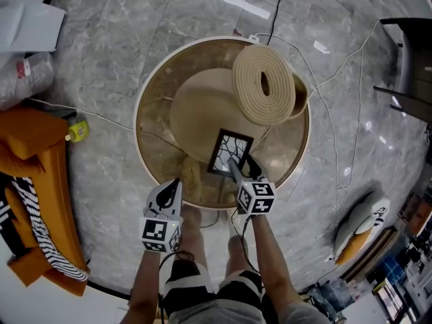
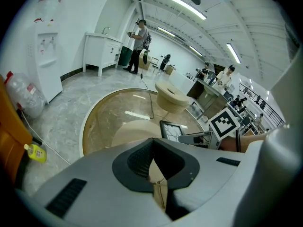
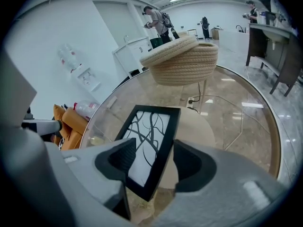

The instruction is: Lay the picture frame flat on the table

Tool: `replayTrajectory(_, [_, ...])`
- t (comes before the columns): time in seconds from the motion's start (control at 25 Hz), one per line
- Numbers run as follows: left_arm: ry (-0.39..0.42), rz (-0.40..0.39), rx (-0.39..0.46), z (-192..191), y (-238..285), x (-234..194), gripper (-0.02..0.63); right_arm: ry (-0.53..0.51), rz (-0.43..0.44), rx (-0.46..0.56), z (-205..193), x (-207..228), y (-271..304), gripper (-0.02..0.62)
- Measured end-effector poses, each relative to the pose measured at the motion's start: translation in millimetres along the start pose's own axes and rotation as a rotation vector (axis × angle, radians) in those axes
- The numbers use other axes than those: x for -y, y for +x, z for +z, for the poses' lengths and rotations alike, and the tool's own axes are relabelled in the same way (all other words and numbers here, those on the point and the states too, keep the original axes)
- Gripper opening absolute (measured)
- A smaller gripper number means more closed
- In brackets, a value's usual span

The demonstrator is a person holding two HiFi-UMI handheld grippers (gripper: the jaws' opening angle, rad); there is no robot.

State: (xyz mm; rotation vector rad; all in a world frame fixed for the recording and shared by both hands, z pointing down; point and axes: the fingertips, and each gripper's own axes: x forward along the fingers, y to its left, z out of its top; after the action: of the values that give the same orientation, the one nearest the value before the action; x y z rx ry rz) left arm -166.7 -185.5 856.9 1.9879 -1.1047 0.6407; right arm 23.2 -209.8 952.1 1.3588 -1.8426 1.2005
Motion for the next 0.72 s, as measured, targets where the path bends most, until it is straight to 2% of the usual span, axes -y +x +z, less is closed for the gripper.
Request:
replayTrajectory(0.36, [0.034, 0.006, 0.045, 14, -25, 10, 0.018, -0.036, 0.024, 0.026, 11, -15, -27, 0.245])
replayTrajectory(0.72, [0.091, 0.022, 0.131, 62, -82, 52, 0.018, -0.104, 0.061, 0.099, 48, -47, -104, 0.225])
